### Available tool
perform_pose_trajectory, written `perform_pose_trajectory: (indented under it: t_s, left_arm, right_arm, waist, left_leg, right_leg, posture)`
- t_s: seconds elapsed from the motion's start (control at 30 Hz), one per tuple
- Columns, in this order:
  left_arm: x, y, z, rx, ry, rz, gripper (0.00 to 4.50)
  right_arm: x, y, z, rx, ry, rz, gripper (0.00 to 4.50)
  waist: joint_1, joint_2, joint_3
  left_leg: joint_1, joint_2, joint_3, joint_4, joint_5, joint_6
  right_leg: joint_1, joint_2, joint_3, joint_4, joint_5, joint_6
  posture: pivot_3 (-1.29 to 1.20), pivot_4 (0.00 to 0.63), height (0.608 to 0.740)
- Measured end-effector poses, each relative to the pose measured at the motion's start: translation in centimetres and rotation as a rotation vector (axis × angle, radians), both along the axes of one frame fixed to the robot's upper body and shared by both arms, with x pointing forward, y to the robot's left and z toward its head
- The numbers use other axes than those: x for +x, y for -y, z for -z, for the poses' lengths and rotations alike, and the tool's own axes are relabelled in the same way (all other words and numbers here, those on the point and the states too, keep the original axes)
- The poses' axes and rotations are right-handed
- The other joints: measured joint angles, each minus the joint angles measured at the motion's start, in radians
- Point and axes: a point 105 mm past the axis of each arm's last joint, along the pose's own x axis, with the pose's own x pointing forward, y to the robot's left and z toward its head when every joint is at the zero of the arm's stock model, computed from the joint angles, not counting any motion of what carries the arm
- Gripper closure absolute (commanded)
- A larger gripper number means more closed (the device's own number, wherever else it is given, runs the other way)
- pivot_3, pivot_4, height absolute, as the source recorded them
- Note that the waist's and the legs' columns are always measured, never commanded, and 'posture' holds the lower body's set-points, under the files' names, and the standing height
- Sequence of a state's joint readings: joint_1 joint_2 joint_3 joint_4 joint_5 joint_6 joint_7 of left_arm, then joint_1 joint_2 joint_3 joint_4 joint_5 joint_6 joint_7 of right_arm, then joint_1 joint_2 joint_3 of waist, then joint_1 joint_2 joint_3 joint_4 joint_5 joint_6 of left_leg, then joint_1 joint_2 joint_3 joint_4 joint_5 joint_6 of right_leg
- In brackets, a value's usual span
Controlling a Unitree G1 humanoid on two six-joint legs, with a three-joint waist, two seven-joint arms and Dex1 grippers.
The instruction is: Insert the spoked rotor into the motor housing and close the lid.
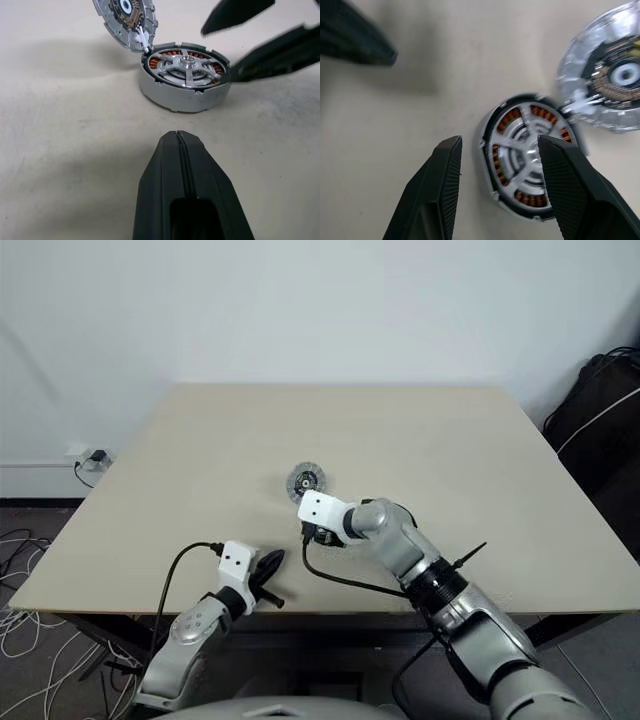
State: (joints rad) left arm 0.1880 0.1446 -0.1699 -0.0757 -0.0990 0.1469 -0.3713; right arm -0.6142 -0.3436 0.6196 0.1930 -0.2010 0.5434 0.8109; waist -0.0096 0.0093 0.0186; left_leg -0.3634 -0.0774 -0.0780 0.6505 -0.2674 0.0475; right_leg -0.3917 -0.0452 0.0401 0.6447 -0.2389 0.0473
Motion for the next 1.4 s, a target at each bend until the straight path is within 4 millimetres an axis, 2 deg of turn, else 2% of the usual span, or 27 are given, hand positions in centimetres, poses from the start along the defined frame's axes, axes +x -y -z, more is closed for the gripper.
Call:
perform_pose_trajectory:
  t_s: [0.47,0.8,1.07,1.4]
  left_arm:
    - [-0.4,-0.3,0.4,-0.001,-0.012,-0.030,4.50]
    - [-0.3,-0.2,0.2,-0.012,0.004,-0.041,4.50]
    - [-0.3,-0.1,0.2,-0.014,0.004,-0.048,4.50]
    - [-0.4,0.0,0.2,-0.017,0.002,-0.043,4.50]
  right_arm:
    - [0.4,1.1,2.3,-0.102,-0.090,-0.033,1.94]
    - [0.4,1.0,2.5,-0.137,-0.098,-0.077,1.94]
    - [0.8,1.1,2.2,-0.141,-0.082,-0.071,4.46]
    - [0.7,0.9,2.4,-0.128,-0.093,-0.065,4.48]
  waist:
    - [0.000,0.000,0.000]
    - [-0.001,0.000,0.000]
    - [0.000,0.000,0.000]
    - [0.000,0.000,0.000]
  left_leg:
    - [-0.001,0.000,0.000,0.000,0.000,-0.001]
    - [0.000,0.000,0.000,0.000,-0.002,-0.004]
    - [0.000,0.000,0.000,0.000,-0.003,-0.005]
    - [0.000,0.000,0.000,0.000,-0.003,-0.005]
  right_leg:
    - [-0.001,0.000,0.000,0.000,0.000,0.000]
    - [-0.001,0.000,0.000,0.001,0.000,0.000]
    - [-0.001,0.000,0.000,0.000,0.000,-0.001]
    - [-0.001,0.000,-0.001,0.001,0.000,-0.001]
  posture:
    - [0.00,0.000,0.740]
    - [0.00,0.000,0.740]
    - [0.00,0.000,0.740]
    - [0.00,0.000,0.740]
